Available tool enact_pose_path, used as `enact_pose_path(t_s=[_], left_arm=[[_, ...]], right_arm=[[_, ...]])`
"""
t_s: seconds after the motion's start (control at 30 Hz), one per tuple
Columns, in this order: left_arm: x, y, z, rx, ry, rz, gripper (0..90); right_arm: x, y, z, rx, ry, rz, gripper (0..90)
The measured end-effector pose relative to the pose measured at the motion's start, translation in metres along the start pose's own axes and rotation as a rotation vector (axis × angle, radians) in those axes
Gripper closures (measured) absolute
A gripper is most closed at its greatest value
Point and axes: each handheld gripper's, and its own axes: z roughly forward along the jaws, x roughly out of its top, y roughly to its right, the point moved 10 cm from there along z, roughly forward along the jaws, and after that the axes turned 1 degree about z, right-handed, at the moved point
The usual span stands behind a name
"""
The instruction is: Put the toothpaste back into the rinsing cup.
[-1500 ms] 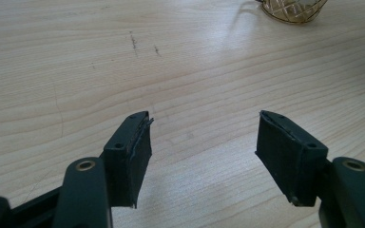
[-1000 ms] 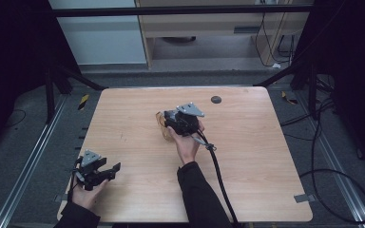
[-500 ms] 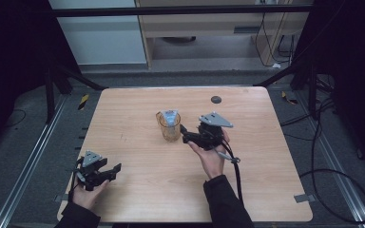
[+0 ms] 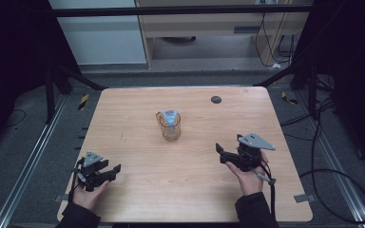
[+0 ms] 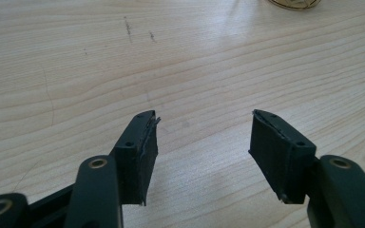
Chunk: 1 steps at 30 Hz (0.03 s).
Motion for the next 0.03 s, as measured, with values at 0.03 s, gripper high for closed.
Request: enact_pose_path(t_s=[0.03], left_arm=[[-0.0002, -0.0004, 0.0001, 0.0, -0.001, -0.001, 42.5]], right_arm=[[-0.0053, 0.0049, -0.0034, -0.01, -0.012, -0.005, 13.5]])
